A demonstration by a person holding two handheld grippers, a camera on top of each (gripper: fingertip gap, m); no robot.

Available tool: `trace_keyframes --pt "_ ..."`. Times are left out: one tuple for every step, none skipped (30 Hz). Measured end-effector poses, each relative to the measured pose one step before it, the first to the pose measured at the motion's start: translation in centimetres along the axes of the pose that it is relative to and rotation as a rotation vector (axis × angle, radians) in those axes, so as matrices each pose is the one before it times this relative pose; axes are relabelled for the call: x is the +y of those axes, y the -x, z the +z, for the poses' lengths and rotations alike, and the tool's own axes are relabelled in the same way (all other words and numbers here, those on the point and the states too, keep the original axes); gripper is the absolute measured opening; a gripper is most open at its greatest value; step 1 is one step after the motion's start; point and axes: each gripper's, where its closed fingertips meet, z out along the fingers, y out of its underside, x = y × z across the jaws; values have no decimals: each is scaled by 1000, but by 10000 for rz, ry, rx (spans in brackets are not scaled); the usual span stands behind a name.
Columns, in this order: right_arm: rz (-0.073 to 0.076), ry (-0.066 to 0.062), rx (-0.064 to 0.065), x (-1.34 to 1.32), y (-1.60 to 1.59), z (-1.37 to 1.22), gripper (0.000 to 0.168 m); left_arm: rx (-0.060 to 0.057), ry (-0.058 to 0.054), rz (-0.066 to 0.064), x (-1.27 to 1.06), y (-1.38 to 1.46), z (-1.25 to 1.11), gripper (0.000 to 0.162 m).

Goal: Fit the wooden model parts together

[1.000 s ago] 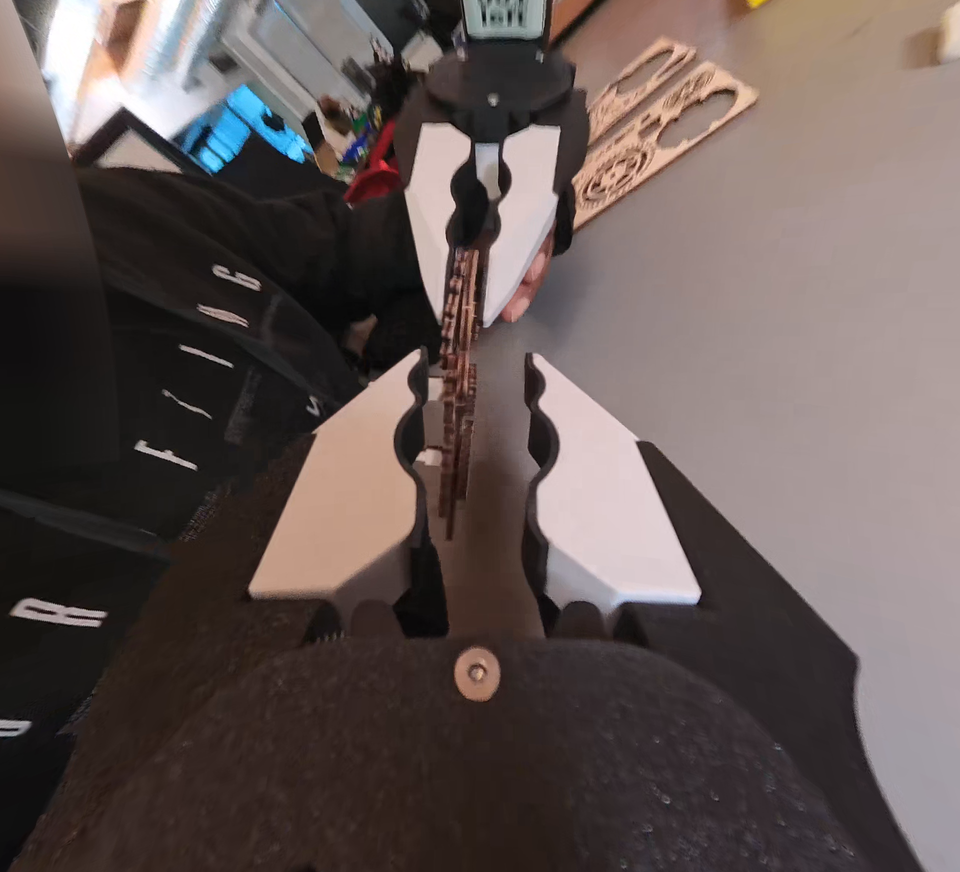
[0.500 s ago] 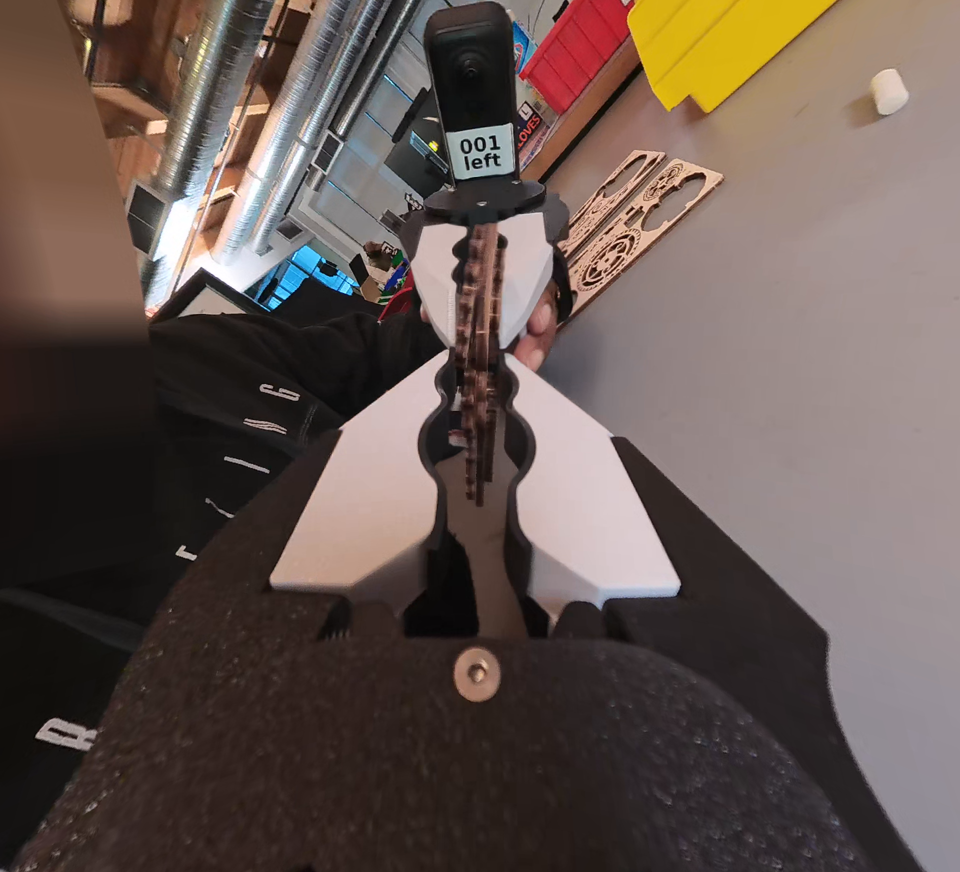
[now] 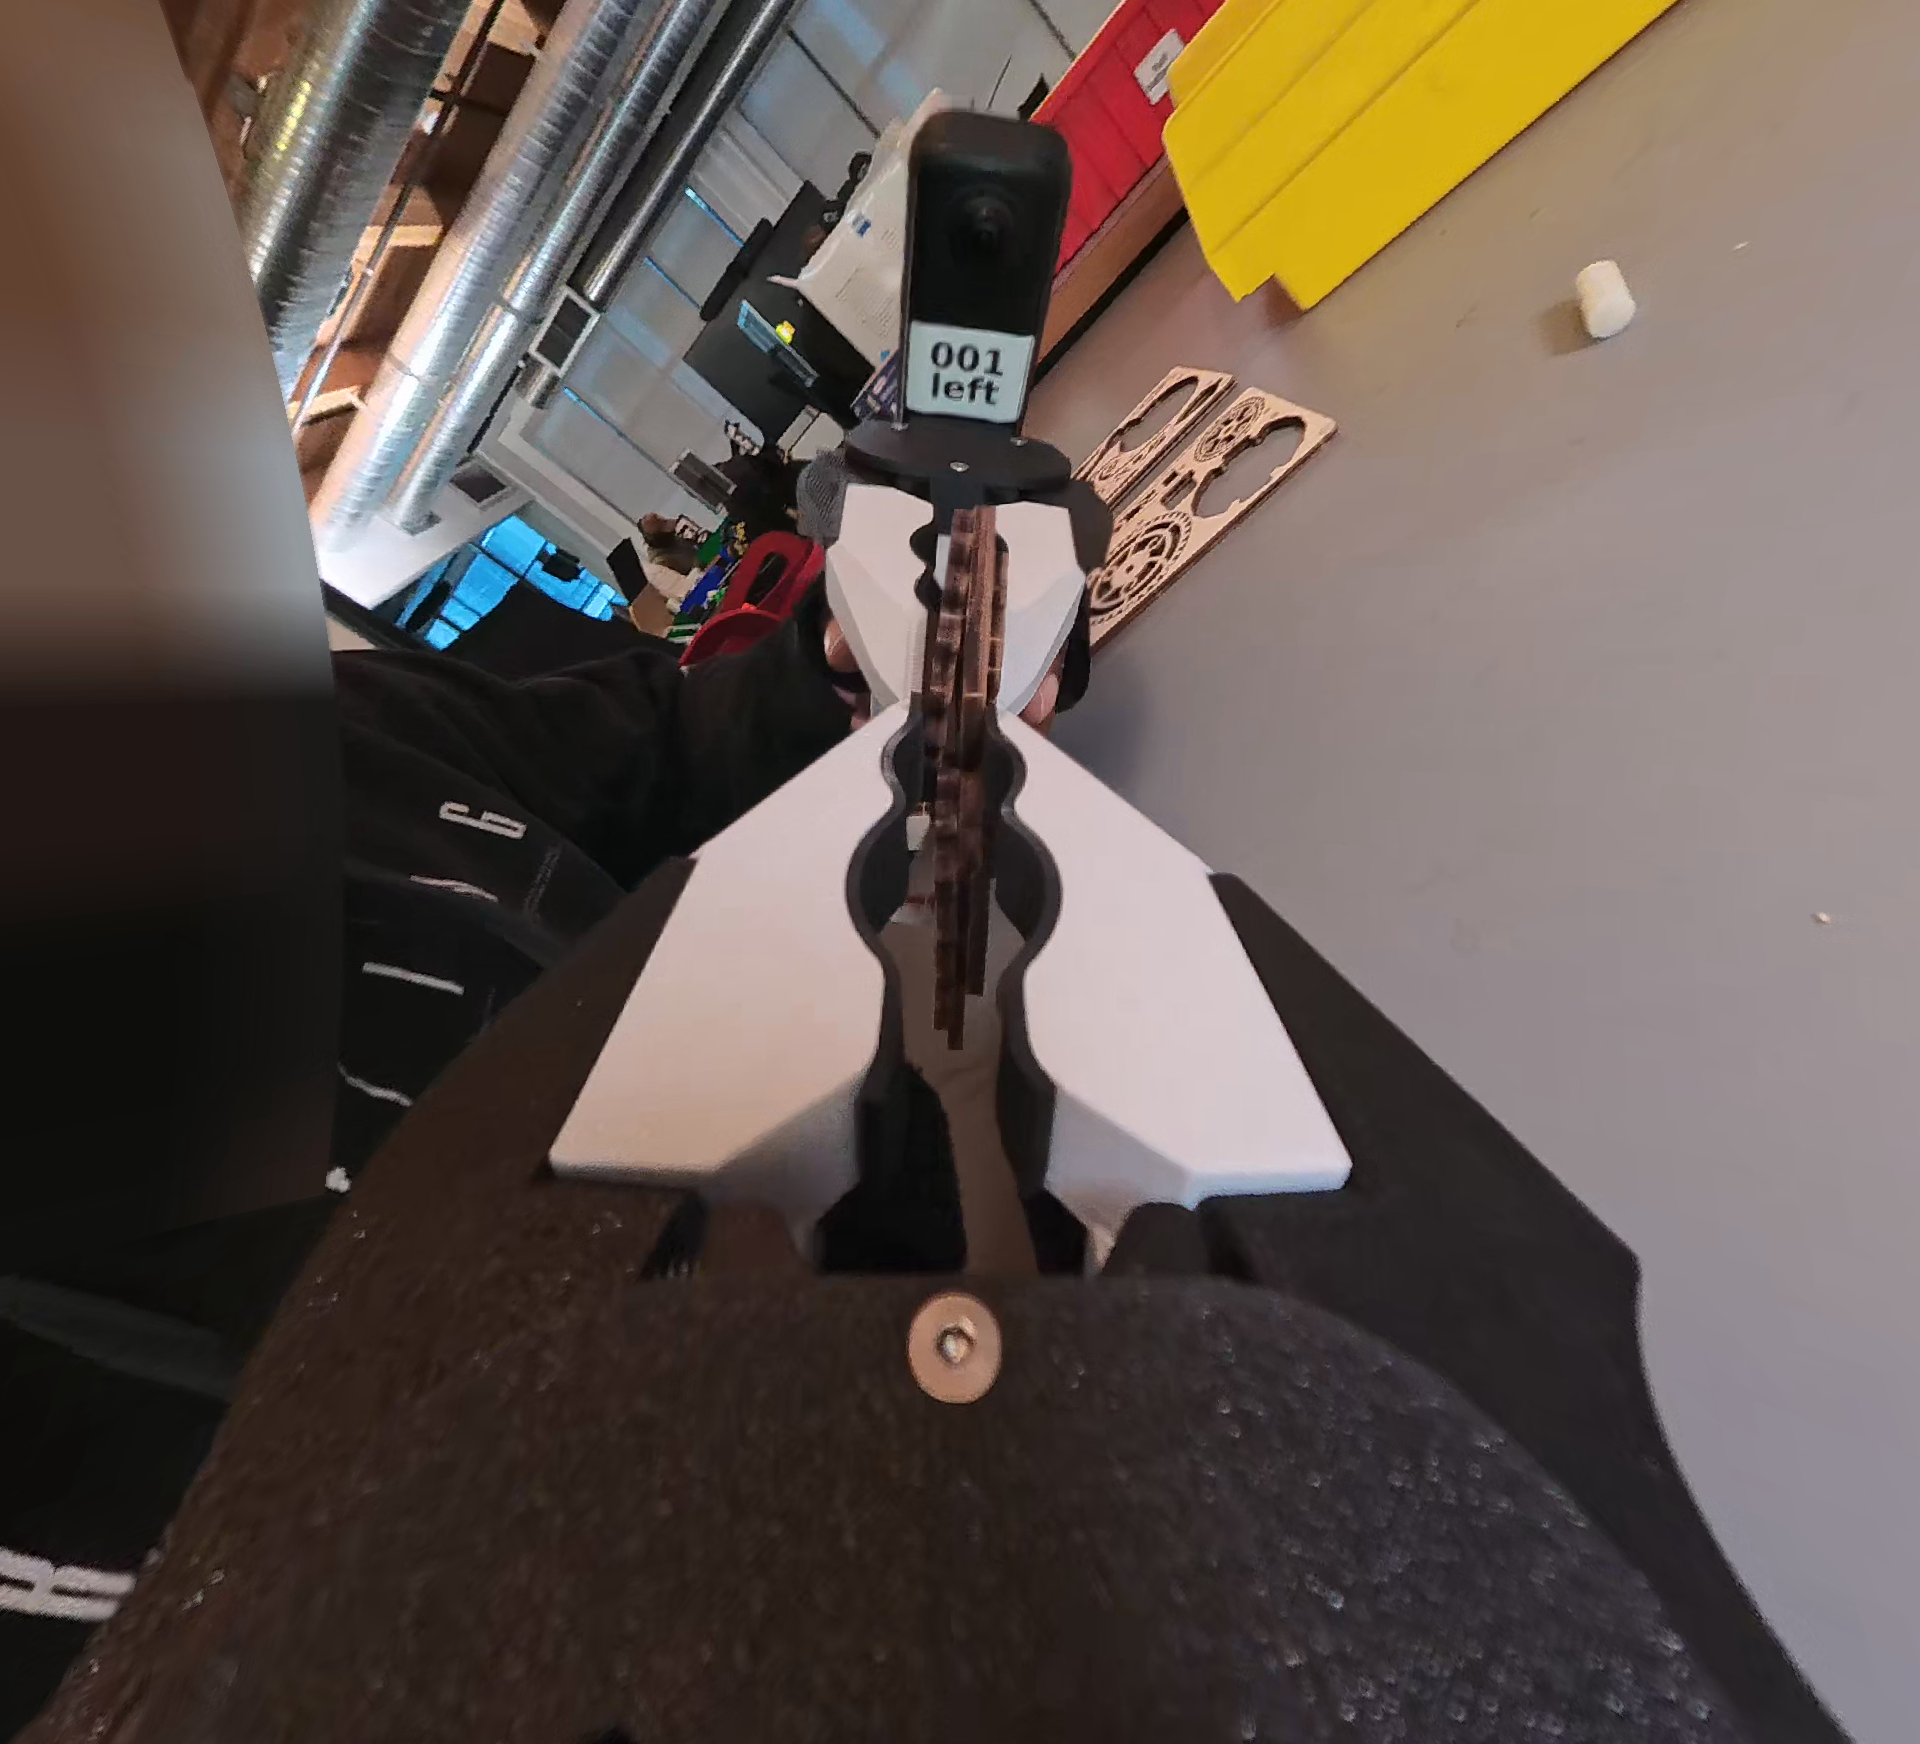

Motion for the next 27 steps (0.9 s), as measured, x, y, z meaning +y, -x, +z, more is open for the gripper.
trace_keyframes --pt "63 -128 62 -171 -92 -7 8 -77 -160 191 -185 75 -8 7" --pt "68 -88 31 -83 -42 8 8 -95 -110 200 -112 48 24 8" --pt "45 -136 38 -143 10 50 8 -40 -67 126 -53 -46 85 9" --pt "6 -104 -30 -119 180 119 8 28 21 101 85 -151 138 13" --pt "-22 -79 9 -101 144 127 8 1 21 132 79 -129 141 12" --pt "-29 -128 47 -180 52 25 8 -20 -36 156 -37 -101 46 10" --pt "45 -55 -21 -74 52 -16 8 -31 -29 80 -124 -53 -20 10" --pt "64 -56 -47 -60 47 -3 8 -13 25 33 -63 -46 4 9" --pt "31 -43 -7 -54 26 -11 8 -9 30 40 -45 -43 -12 9" --pt "-10 -21 -15 -17 52 4 8 40 70 -10 -10 -73 -17 9" --pt "37 6 -76 40 119 19 8 88 89 -41 20 -111 -29 9" --pt "55 10 -24 45 30 42 8 37 78 9 47 -57 -45 8" --pt "-16 31 -16 85 6 27 8 -9 81 39 84 -3 -30 8" --pt "-6 54 -42 99 45 27 8 19 85 17 85 -54 -21 8" --pt "-43 23 -26 43 67 32 8 26 59 -4 57 -58 -31 8" --pt "-77 50 -25 72 87 34 8 34 62 7 56 -70 -24 8" --pt "-80 32 -24 41 80 34 8 53 46 -5 43 -86 -31 8" --pt "-82 32 -41 39 102 2 8 76 21 -37 27 -91 -5 8" --pt "-121 67 -18 75 72 4 8 76 19 -43 47 -76 7 8" --pt "-126 63 -3 51 47 -17 8 73 18 -65 46 -60 23 8" --pt "-48 33 -34 28 94 5 8 95 18 -61 20 -90 -6 7" --pt "20 9 -40 -5 109 11 8 92 3 -54 -22 -116 -9 7" --pt "8 -38 5 -68 28 -1 8 60 -66 -57 -85 -37 9 7" --pt "43 -90 8 -147 -12 -46 8 71 -160 -60 -157 -12 18 7" --pt "102 -115 2 -209 -40 -65 8 55 -196 12 -188 41 33 8" --pt "43 -72 16 -98 -66 -54 8 21 -104 71 -76 38 29 9" --pt "164 -116 -90 -79 52 -39 8 67 -42 81 -51 -59 -7 9"
